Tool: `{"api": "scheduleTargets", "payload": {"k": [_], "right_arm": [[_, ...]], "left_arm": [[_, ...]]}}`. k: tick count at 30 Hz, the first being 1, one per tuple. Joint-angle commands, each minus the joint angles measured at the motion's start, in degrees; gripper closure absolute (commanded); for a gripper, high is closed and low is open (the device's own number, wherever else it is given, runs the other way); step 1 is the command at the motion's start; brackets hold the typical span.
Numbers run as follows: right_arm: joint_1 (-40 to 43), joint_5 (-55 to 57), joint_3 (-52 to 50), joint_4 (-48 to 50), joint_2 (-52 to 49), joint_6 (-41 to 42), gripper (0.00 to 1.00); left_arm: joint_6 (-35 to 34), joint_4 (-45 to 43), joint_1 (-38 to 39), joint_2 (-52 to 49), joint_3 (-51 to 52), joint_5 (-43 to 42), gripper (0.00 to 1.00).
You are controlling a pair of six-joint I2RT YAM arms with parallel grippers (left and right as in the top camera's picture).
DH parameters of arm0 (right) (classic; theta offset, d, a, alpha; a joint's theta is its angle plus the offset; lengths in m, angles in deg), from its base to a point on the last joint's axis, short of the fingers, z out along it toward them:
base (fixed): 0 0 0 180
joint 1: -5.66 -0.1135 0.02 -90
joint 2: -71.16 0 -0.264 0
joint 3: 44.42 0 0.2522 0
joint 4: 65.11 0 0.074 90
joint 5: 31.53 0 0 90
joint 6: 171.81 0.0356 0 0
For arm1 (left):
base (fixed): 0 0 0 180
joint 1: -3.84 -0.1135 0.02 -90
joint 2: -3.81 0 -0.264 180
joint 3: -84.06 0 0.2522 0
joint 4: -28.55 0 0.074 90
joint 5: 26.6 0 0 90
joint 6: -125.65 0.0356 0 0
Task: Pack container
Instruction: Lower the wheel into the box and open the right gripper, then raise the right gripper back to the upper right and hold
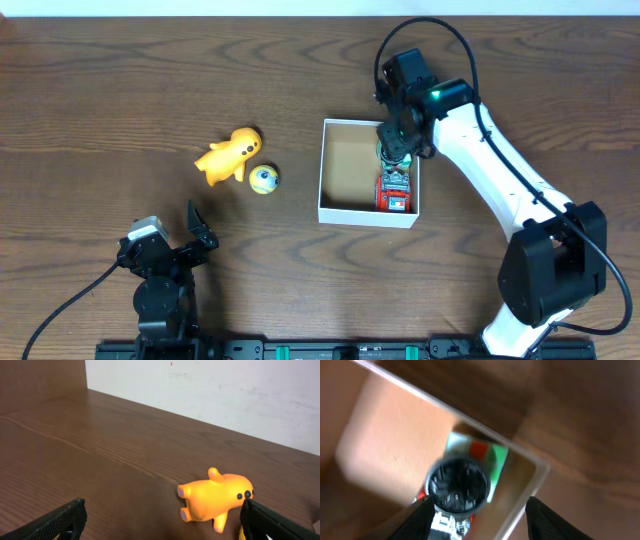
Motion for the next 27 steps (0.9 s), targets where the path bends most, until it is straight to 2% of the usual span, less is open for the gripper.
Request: {"api": "scheduleTargets", "payload": {"k": [1, 7, 9, 14, 19, 27], "right_arm": [[0.55, 0.66, 2.84, 1.6, 0.24, -0.81, 0.37], [3.63, 12.83, 8.07, -0.44, 0.31, 8.96, 0.32], [5.84, 13.49, 8.41, -1.31, 0.31, 9.31, 0.26], [11.69, 13.22, 8.41, -2.93, 0.31, 9.49, 0.21], [17.2, 13.25, 8.41, -2.4, 0.31, 9.2, 0.01], [24.13, 13.25, 8.41, -2.27, 0.31, 9.25, 0.01]], "left_arm": [[0.57, -0.04, 0.17, 0.35, -0.07, 0.02, 0.02], [0.57, -0.04, 0.17, 0.35, -0.07, 0.02, 0.02], [0.57, -0.04, 0.17, 0.35, -0.07, 0.02, 0.02], [0.57, -0.04, 0.17, 0.35, -0.07, 0.02, 0.02], [0.57, -0.04, 0.17, 0.35, -0.07, 0.02, 0.02], [0.57, -0.04, 0.17, 0.35, -0.07, 0.02, 0.02]]}}
